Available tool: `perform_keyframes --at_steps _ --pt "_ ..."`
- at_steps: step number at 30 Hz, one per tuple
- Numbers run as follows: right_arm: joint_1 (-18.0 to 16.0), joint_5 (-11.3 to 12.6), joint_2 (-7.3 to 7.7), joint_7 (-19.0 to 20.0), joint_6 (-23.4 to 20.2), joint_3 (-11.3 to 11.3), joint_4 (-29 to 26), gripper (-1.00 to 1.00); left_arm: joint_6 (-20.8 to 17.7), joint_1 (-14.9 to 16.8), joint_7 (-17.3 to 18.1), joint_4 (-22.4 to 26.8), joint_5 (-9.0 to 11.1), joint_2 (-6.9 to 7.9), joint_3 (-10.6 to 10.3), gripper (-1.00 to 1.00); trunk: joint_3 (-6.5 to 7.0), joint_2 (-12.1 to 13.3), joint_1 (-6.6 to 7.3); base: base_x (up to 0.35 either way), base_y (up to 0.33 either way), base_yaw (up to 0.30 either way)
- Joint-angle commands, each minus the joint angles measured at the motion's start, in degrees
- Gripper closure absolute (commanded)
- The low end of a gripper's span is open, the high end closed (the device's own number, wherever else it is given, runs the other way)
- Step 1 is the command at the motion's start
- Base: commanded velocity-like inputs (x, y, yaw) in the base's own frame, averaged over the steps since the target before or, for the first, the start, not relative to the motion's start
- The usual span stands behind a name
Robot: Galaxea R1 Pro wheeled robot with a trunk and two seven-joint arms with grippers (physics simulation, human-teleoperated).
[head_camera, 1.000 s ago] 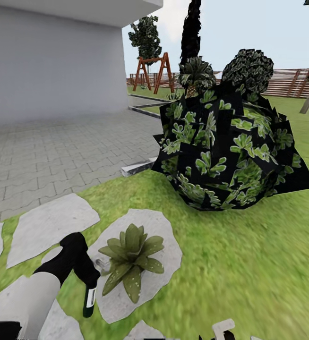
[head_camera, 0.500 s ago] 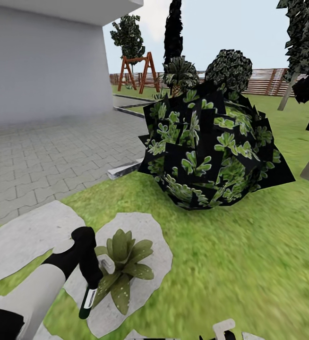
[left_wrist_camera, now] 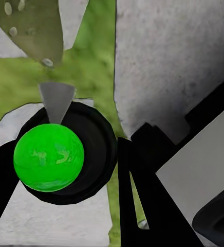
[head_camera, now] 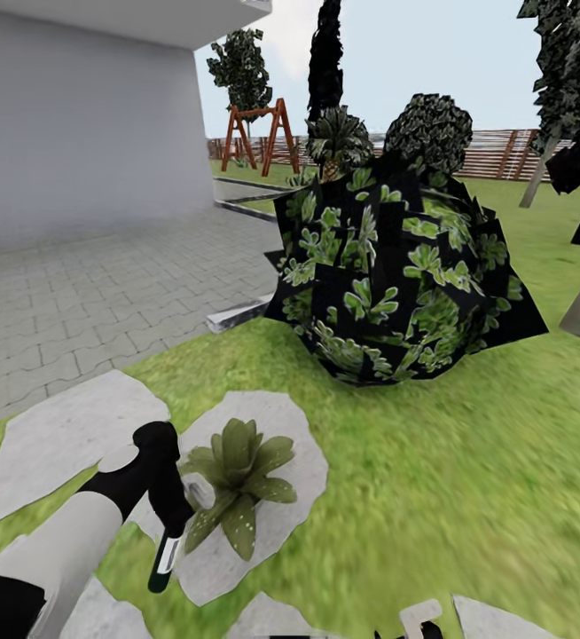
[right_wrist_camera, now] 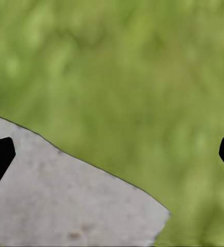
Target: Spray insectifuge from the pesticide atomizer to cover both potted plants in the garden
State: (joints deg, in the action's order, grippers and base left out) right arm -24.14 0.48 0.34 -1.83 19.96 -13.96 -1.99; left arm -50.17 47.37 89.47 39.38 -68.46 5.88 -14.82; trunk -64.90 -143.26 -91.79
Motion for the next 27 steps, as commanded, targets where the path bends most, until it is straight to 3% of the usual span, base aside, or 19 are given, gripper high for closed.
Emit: perform_keyframes --at_steps 1,8,22,27 --pt "0.0 0.0 -0.01 -0.2 0.2 -0.4 0.1 -1.0 -0.6 0.0 0.5 0.1 -0.4 0.04 -0.2 1.0 -0.05 0.0 0.04 -0.289 0.222 -0.005" --pt "0.0 0.0 -0.01 -0.2 0.2 -0.3 0.0 -1.0 -0.6 0.1 0.5 0.1 -0.4 0.01 -0.2 1.0 -0.05 0.0 0.04 -0.199 0.254 -0.194" --pt "0.0 0.0 -0.08 -0.2 0.2 -0.3 0.0 -1.0 -0.7 0.0 0.5 0.1 -0.4 0.1 -0.1 1.0 -0.05 0.0 0.04 0.049 0.3 -0.264" --pt "0.0 0.0 -0.08 -0.2 0.2 -0.3 0.0 -1.0 -0.6 -0.5 0.5 0.1 -0.4 0.1 -0.1 1.0 -0.05 0.0 0.04 -0.07 0.304 -0.068"
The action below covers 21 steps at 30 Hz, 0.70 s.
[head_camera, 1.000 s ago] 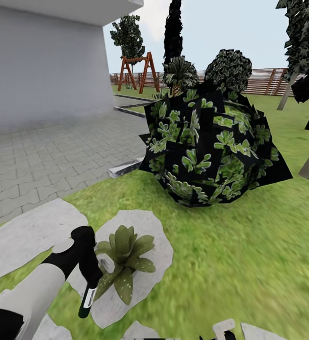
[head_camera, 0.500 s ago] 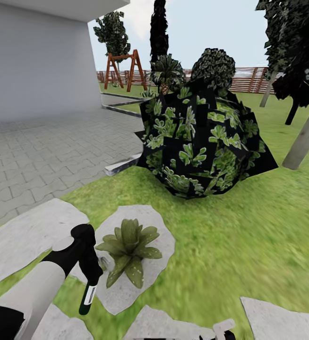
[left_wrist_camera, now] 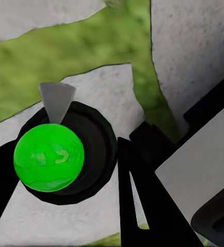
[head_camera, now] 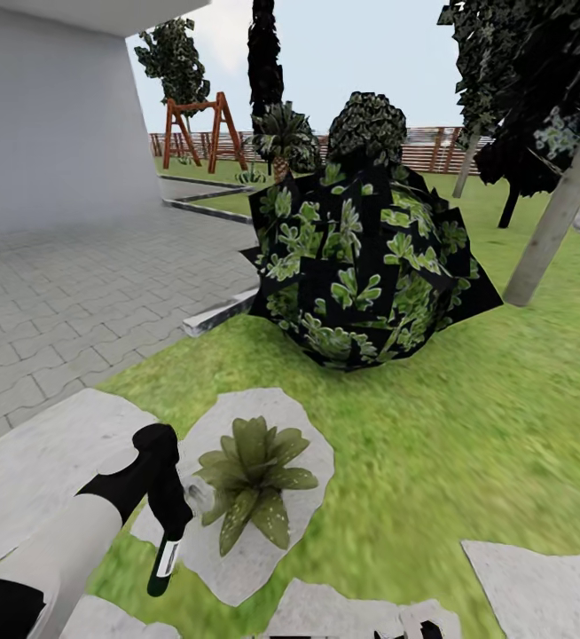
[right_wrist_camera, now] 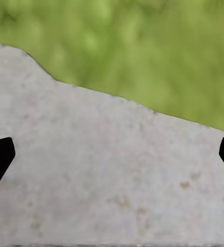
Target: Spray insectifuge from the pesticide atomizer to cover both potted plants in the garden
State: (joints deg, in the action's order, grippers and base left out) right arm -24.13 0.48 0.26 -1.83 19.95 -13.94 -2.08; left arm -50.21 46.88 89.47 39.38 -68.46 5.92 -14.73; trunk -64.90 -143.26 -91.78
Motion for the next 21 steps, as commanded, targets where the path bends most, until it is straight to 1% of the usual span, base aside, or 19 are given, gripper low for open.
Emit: perform_keyframes --at_steps 1,7,10,12,16,21 --pt "0.0 0.0 0.01 -0.2 0.2 -0.4 0.1 -1.0 -0.6 0.0 0.5 0.1 -0.4 0.05 -0.2 1.0 -0.05 0.0 0.03 -0.145 0.294 -0.008" --pt "0.0 0.0 0.01 -0.2 0.2 -0.4 0.1 -1.0 -0.6 -0.2 0.5 0.0 -0.4 -0.03 -0.2 1.0 -0.05 0.0 0.03 -0.189 0.269 -0.002" --pt "0.0 0.0 0.01 -0.2 0.2 -0.4 0.1 -1.0 -0.6 -0.2 0.5 0.1 -0.4 -0.03 -0.2 1.0 -0.05 0.0 0.03 -0.098 0.295 -0.103" --pt "0.0 0.0 0.01 -0.2 0.2 -0.3 0.1 -1.0 -0.6 -0.1 0.5 0.1 -0.4 -0.03 -0.2 1.0 -0.05 0.0 0.03 0.021 0.318 -0.246" --pt "0.0 0.0 0.02 -0.2 0.2 -0.3 0.1 -1.0 -0.6 -0.1 0.5 0.1 -0.3 -0.03 0.1 1.0 -0.05 0.0 0.03 0.18 0.268 -0.282" --pt "0.0 0.0 0.02 -0.2 0.2 -0.3 0.1 -1.0 -0.5 -0.4 0.5 0.1 -0.4 -0.08 0.2 1.0 -0.05 0.0 0.03 0.057 0.048 -0.289"
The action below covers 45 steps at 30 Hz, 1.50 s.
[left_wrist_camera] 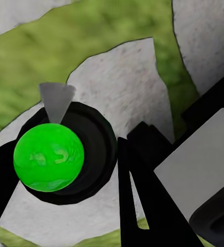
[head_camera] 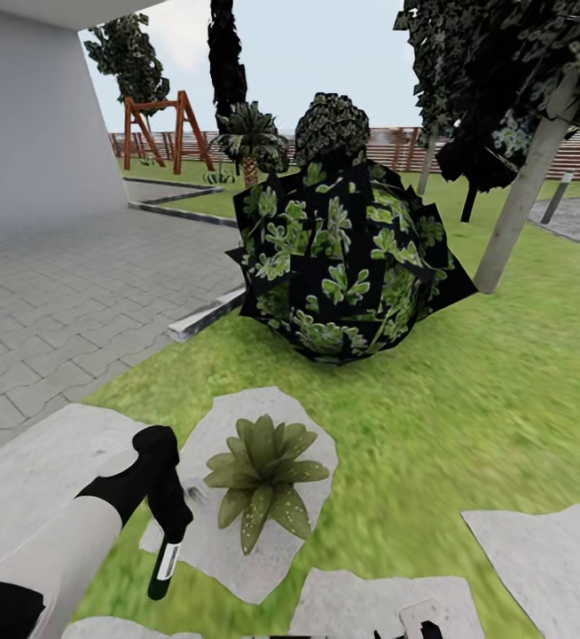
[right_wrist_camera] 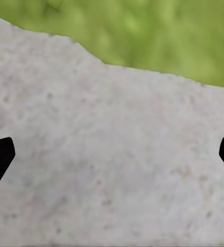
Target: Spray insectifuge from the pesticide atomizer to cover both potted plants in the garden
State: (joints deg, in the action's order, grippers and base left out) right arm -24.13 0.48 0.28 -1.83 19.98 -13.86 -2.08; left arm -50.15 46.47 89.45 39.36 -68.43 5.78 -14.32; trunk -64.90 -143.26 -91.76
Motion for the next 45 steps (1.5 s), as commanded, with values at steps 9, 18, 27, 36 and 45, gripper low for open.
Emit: perform_keyframes --at_steps 9,18,27,36,45 --pt "0.0 4.9 2.49 -0.1 0.1 -0.2 -0.1 -1.0 -0.5 -0.1 0.3 -0.1 -0.3 0.95 -0.2 1.0 -0.05 0.0 0.01 0.002 0.001 -0.288" --pt "0.0 8.2 4.02 -0.1 0.3 -0.3 -0.1 -1.0 -0.5 -0.1 -1.2 -0.1 0.3 2.3 -0.1 1.0 -0.05 0.0 0.01 -0.081 0.001 -0.015" --pt "0.0 8.2 4.2 -0.2 0.3 -0.2 -0.1 -1.0 -0.7 -0.2 -1.9 -0.1 0.3 2.39 0.1 1.0 -0.05 0.0 0.01 -0.137 0.216 -0.175" --pt "0.0 8.2 4.21 -0.2 0.3 -0.3 -0.1 -1.0 -0.4 -0.9 -11.0 -0.8 0.4 1.95 7.1 1.0 -0.05 0.0 0.01 0.061 0.117 -0.087" --pt "0.0 8.2 4.21 -0.2 0.3 -0.3 -0.1 -1.0 -0.2 -1.2 -12.7 -6.0 1.7 0.8 7.4 1.0 -0.05 0.0 0.01 0.001 0.001 -0.072"
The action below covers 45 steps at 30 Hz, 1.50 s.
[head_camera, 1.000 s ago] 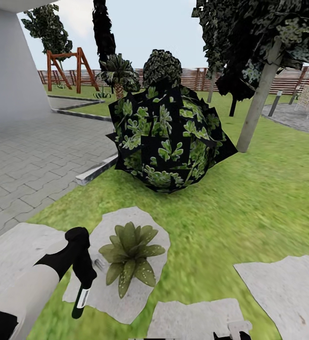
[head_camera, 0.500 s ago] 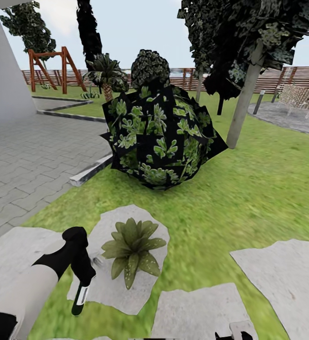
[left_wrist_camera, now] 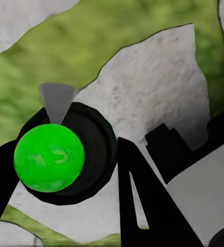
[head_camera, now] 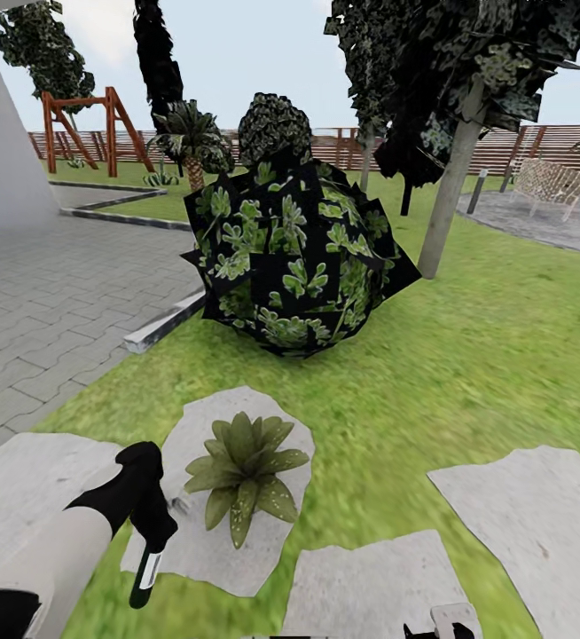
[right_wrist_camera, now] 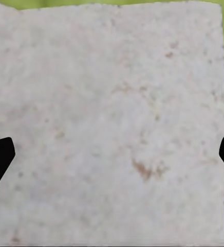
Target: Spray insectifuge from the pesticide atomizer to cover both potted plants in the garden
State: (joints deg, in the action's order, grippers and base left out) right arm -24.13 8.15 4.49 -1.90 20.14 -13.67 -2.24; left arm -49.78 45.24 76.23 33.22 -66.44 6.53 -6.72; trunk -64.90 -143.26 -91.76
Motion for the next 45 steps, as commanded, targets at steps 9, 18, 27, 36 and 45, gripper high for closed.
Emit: perform_keyframes --at_steps 9,18,27,36,45 --pt "0.0 0.6 -0.01 -0.1 0.2 -0.5 0.0 -1.0 -0.5 -2.7 0.5 0.1 -0.3 0.13 -0.2 1.0 -0.05 0.0 0.01 0.0 0.0 -0.146" --pt "0.0 0.5 0.0 -0.1 0.2 -0.5 0.0 -1.0 -0.3 -3.9 -3.8 -0.1 -0.2 0.61 4.9 1.0 -0.05 0.0 0.01 0.0 0.003 -0.001" --pt "0.0 0.5 -0.01 -0.1 0.2 -0.5 0.0 -1.0 -0.2 -4.0 -4.5 -0.2 0.8 0.23 5.0 1.0 -0.05 0.0 0.01 -0.023 0.249 -0.042" --pt "0.0 0.5 -0.01 0.0 0.2 -0.5 0.0 -1.0 -0.2 -4.6 -4.5 0.1 0.8 -0.12 5.0 1.0 -0.05 0.0 0.01 -0.184 0.274 -0.254" --pt "0.0 0.5 -0.01 -0.1 0.2 -0.5 0.0 -1.0 -0.2 -4.6 -4.5 0.0 1.0 -0.2 5.0 1.0 -0.05 0.0 0.01 0.095 0.108 -0.085"
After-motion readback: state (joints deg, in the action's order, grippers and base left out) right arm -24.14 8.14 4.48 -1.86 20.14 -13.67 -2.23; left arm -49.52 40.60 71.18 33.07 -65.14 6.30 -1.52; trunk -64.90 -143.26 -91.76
